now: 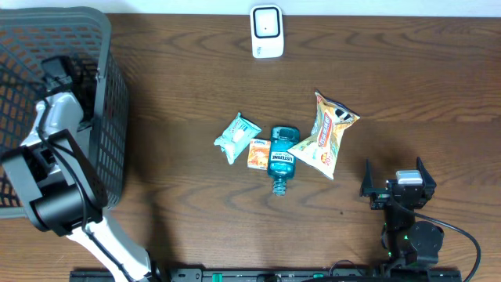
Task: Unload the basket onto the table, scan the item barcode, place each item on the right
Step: 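Reach the left gripper into the basket and align over the red candy bar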
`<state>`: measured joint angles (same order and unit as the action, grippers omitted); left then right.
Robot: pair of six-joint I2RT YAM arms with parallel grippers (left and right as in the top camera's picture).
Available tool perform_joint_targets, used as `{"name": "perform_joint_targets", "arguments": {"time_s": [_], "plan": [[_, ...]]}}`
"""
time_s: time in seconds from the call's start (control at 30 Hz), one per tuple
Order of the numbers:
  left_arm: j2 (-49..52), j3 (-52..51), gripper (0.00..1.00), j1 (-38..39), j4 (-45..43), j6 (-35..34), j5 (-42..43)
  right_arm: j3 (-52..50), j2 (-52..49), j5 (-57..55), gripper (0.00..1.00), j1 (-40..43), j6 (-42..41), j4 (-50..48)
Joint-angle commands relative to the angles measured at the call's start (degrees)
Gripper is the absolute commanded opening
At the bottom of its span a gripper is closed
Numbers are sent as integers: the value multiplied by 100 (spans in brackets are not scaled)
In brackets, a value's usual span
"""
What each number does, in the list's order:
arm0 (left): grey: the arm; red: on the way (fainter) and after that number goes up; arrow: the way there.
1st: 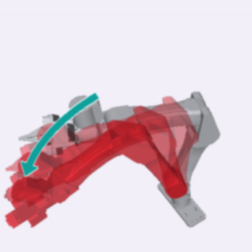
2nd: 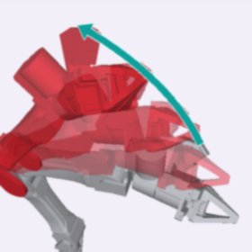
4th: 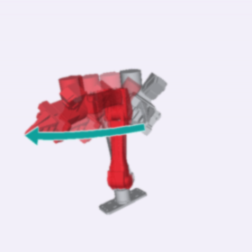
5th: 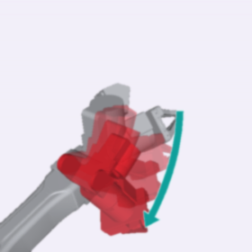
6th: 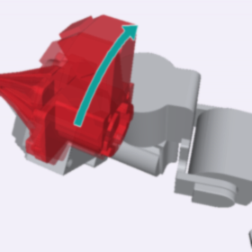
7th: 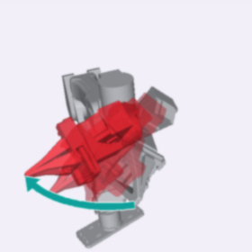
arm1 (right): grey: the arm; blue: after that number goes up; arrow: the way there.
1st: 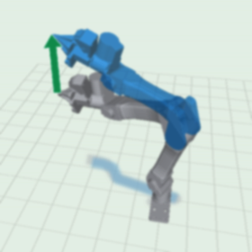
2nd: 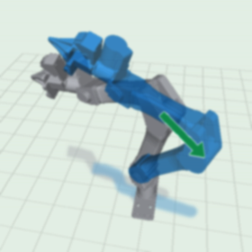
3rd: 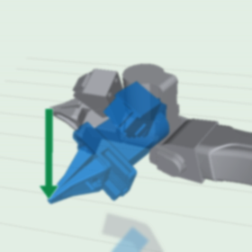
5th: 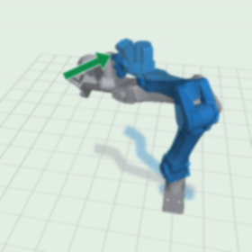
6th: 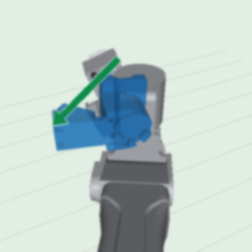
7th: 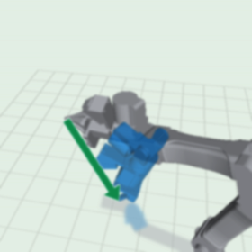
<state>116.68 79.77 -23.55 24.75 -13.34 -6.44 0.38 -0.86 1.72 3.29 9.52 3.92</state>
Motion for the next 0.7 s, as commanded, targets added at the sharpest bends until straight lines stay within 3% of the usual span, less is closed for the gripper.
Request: {"name": "perform_joint_targets", "arguments": {"time_s": [0.0, 0.17, 0.23, 0.33, 0.47, 0.57, 0.67], "plan": [[339, -332, 7, -129, 544, -782, -179, -7, 4, 13, 99, -44, 42, 20], [-127, -332, 8, -85, 581, -662, -223, -7, 4, 13, 99, -44, 42, 20], [-511, -332, 17, -81, 645, -671, -297, -7, 4, 13, 99, -44, 42, 20], [-1156, -332, 62, -81, 673, -796, -341, -7, 4, 13, 99, -44, 42, 20], [-1742, -332, 92, -103, 695, -1495, -372, -7, 4, 13, 99, -44, 42, 20], [-1799, -334, 96, -103, 809, -1884, -378, -7, 4, 13, 99, -44, 42, 20], [-1646, -348, 96, -129, 1158, -2962, -647, -7, 4, 11, 99, -44, 42, 20]]}}
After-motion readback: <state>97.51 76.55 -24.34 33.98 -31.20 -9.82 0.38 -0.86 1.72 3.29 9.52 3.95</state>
